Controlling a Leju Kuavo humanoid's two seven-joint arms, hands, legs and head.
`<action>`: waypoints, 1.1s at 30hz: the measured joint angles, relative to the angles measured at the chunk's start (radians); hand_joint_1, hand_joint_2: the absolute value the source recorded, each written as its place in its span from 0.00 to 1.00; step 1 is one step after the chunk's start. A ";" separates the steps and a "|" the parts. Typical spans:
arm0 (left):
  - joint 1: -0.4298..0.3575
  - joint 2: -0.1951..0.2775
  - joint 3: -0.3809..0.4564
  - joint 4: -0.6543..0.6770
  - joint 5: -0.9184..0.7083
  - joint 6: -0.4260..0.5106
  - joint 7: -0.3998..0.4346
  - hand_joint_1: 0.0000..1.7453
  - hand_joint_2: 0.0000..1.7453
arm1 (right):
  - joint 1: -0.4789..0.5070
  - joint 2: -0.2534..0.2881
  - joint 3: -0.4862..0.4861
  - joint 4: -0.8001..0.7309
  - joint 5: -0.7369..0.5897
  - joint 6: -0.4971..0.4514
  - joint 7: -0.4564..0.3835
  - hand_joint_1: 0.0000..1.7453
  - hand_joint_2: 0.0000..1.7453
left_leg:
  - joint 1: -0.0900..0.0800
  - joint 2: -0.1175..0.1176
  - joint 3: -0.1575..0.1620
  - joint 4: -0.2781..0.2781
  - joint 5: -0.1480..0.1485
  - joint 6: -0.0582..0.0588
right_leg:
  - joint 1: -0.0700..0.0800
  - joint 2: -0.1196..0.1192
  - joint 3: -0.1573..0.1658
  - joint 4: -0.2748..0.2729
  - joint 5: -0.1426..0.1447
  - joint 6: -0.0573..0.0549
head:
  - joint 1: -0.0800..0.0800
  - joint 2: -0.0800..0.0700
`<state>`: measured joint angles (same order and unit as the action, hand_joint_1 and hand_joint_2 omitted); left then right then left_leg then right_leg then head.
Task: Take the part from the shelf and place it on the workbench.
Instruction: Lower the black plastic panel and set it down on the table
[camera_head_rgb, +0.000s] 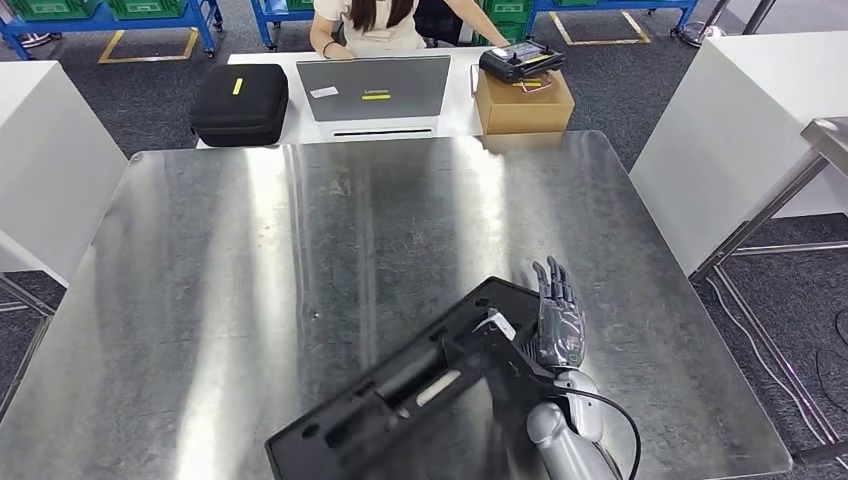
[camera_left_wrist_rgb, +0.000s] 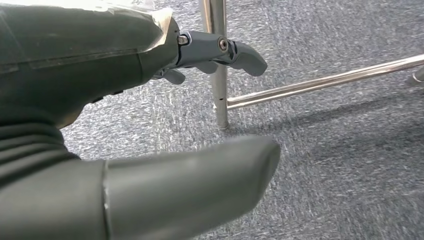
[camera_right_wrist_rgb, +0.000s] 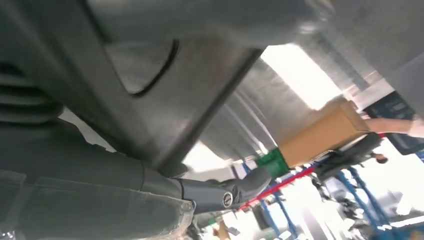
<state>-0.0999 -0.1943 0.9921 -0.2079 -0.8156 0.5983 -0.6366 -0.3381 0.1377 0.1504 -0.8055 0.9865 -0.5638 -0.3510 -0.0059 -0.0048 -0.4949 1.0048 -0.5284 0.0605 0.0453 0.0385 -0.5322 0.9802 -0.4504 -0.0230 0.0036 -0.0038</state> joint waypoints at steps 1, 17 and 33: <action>0.000 0.000 0.002 0.000 0.000 0.000 0.000 0.00 0.00 | 0.004 -0.010 0.013 -0.020 -0.005 0.003 0.007 0.00 0.00 | 0.000 0.000 -0.002 0.000 0.000 0.000 | 0.000 0.000 -0.002 0.000 0.000 0.000 | 0.000 0.000; 0.004 -0.002 0.013 0.000 0.002 -0.007 0.004 0.00 0.00 | -0.112 -0.175 0.082 -0.207 0.007 0.038 0.096 0.00 0.00 | 0.000 -0.003 -0.011 0.001 0.002 0.002 | -0.001 -0.003 -0.011 0.001 0.000 0.001 | 0.000 0.000; 0.004 -0.003 0.033 0.000 0.018 -0.012 -0.006 0.00 0.00 | -0.337 -0.239 0.111 -0.220 -0.087 0.237 0.130 0.00 0.00 | 0.000 -0.004 -0.012 0.001 0.003 0.002 | -0.001 -0.005 -0.011 0.001 0.001 0.001 | 0.000 0.000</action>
<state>-0.0963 -0.1970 1.0248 -0.2079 -0.7977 0.5863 -0.6426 -0.6747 -0.1011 0.2612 -1.0257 0.8994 -0.3270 -0.2209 -0.0063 -0.0091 -0.5069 1.0056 -0.5251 0.0627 0.0440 0.0331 -0.5437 0.9813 -0.4498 -0.0224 0.0035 -0.0038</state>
